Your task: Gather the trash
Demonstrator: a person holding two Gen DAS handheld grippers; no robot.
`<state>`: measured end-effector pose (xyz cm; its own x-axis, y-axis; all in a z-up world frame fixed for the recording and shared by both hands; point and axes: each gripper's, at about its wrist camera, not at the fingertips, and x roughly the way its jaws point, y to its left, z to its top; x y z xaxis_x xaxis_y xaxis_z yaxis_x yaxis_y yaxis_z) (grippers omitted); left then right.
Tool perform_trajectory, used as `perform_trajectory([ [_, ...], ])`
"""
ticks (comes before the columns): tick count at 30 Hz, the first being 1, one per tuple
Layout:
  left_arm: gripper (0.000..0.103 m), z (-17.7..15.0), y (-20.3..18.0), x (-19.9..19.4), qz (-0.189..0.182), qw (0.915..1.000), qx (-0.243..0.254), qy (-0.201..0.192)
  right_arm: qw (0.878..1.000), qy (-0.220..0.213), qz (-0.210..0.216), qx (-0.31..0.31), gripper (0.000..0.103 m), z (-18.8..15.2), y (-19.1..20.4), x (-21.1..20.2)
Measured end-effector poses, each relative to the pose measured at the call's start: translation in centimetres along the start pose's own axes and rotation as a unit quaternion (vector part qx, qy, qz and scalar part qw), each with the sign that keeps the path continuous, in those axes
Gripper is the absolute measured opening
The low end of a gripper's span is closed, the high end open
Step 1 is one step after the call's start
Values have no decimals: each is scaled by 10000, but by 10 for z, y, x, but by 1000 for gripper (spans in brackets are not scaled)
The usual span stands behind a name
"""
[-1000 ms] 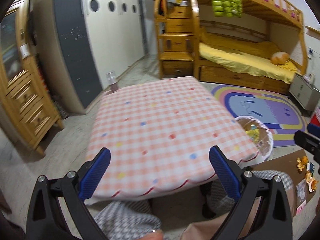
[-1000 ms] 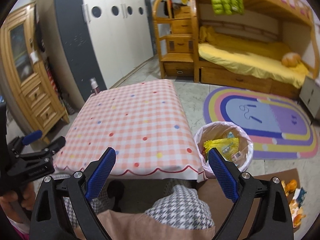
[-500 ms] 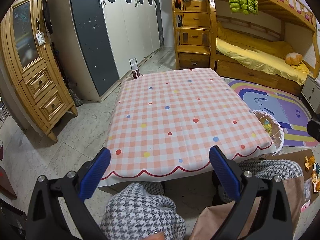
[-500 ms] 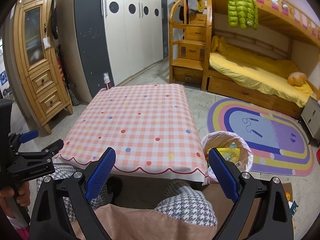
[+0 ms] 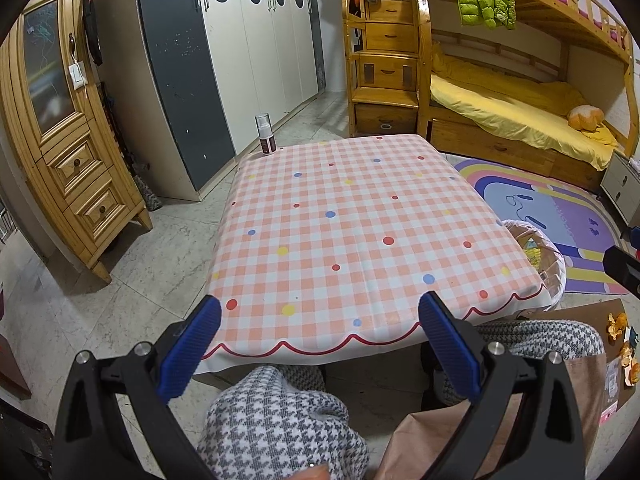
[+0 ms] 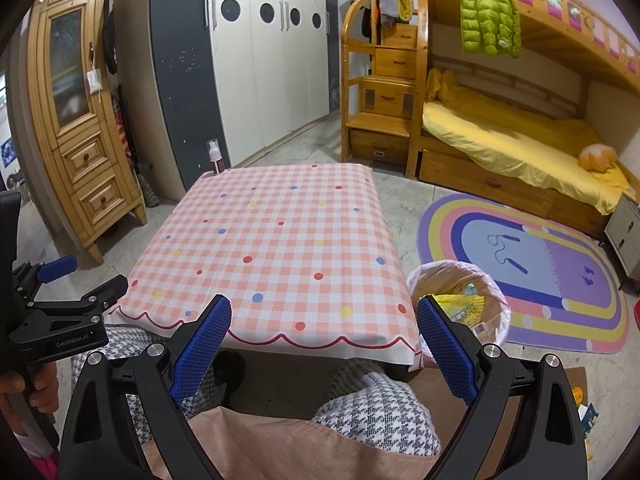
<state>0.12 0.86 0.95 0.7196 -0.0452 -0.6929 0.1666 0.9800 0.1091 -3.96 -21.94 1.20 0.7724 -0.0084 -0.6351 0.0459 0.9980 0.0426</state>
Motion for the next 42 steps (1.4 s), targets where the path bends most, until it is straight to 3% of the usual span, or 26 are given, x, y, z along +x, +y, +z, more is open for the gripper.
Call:
perform_trajectory([
  [42,96,-1,0,-4,29,10000,-2,14,10000,-8,5,5,93,0,0,0],
])
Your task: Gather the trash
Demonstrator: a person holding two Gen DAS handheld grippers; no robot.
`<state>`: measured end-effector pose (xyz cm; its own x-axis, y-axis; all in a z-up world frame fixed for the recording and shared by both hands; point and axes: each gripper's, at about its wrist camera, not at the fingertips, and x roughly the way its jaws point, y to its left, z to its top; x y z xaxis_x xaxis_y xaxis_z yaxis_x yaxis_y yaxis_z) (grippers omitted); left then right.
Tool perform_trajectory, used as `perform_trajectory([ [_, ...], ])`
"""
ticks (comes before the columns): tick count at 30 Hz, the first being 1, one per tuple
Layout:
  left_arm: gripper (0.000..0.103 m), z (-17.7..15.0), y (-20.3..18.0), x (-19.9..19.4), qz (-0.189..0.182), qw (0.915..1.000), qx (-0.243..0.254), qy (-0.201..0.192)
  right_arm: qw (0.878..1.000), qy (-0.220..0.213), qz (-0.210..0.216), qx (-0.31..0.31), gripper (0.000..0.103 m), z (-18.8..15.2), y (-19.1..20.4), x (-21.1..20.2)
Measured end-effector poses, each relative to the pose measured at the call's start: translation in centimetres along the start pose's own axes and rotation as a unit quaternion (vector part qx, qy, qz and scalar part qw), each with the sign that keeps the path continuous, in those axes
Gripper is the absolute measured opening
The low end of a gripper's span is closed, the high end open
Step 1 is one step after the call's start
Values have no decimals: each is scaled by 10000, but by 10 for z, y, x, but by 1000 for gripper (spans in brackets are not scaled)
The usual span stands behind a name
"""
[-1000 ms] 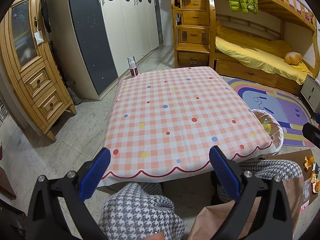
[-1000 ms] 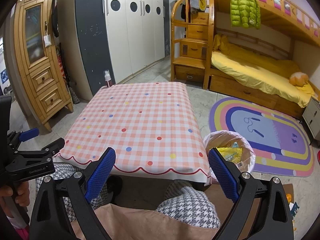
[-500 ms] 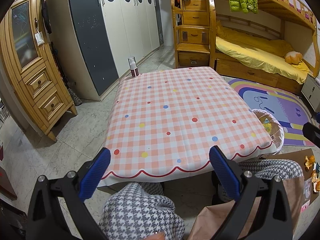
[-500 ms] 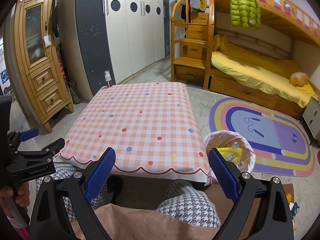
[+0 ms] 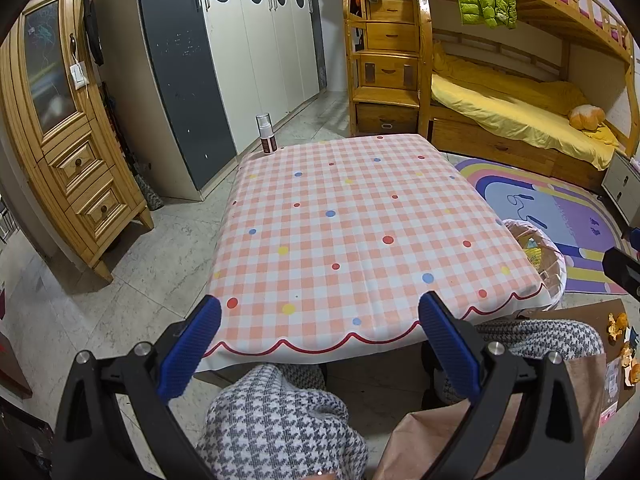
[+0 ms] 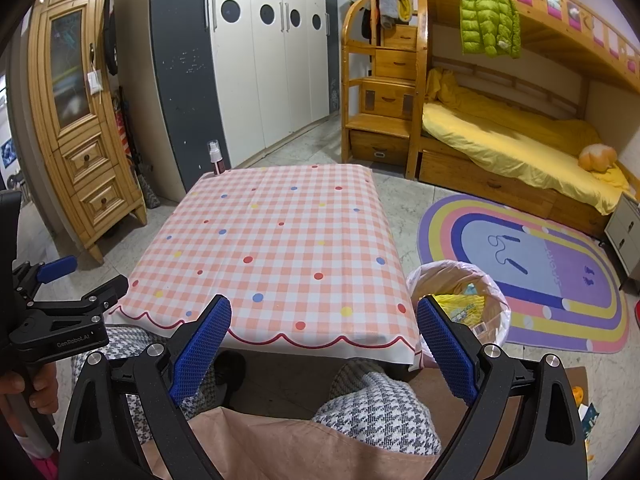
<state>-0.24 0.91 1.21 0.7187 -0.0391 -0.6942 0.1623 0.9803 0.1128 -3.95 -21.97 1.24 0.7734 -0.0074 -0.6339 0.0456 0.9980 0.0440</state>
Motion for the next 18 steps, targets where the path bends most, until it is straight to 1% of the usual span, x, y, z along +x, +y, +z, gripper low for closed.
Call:
perform_trajectory([
  [7,96,-1,-1,1,-40,10000,19,65,10000,2,8,10,93,0,0,0],
  [13,96,-1,-8,2,-64,9999,112,45,10000,-25,6,92,93,-1,-2,-1],
  [18,96,1,-14,4,-38,9998,195,16,9994,-144,-75,293,93,0,-18,-3],
])
